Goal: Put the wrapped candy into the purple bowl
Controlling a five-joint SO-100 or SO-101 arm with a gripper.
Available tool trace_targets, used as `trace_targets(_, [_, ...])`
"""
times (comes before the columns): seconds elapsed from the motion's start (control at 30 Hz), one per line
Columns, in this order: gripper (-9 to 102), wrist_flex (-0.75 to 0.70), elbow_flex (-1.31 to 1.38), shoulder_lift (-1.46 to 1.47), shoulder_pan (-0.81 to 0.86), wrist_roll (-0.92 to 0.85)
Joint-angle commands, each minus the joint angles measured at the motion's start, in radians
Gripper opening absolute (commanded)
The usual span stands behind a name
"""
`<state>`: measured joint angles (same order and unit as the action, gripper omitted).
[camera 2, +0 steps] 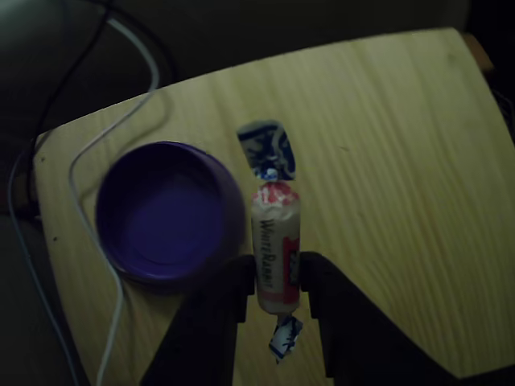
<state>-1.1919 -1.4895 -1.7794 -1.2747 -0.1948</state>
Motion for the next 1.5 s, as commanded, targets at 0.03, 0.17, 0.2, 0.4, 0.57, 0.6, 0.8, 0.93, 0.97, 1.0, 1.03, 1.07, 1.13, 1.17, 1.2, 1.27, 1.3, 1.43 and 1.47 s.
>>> trace_targets(0.03, [0,0.058,0.169,0.089,-0.069,0.008])
trace_targets(0.17, [0,0.087,0.25,0.196,-0.118,0.015])
trace_targets(0.2, [0,0.094,0.265,0.219,-0.126,0.014])
trace_targets(0.4, [0,0.115,0.285,0.302,-0.15,-0.003])
trace_targets(0.57, [0,0.112,0.285,0.373,-0.179,-0.021])
trace_targets(0.6, [0,0.114,0.285,0.383,-0.181,-0.023])
trace_targets(0.8, [1,0.13,0.296,0.422,-0.181,-0.037])
trace_targets(0.93, [6,0.127,0.299,0.423,-0.178,-0.031])
trace_targets(0.97, [7,0.127,0.296,0.42,-0.178,-0.029])
trace_targets(1.0, [8,0.126,0.295,0.417,-0.178,-0.026])
trace_targets(1.03, [8,0.124,0.291,0.413,-0.178,-0.026])
trace_targets(1.07, [9,0.123,0.29,0.41,-0.178,-0.025])
trace_targets(1.13, [11,0.121,0.284,0.4,-0.179,-0.023])
trace_targets(1.17, [12,0.121,0.279,0.396,-0.181,-0.021])
trace_targets(1.2, [13,0.121,0.276,0.391,-0.183,-0.021])
trace_targets(1.27, [15,0.123,0.272,0.385,-0.186,-0.02])
trace_targets(1.3, [16,0.126,0.268,0.382,-0.187,-0.018])
trace_targets(1.43, [16,0.129,0.259,0.367,-0.186,-0.015])
trace_targets(1.47, [16,0.127,0.259,0.359,-0.183,-0.014])
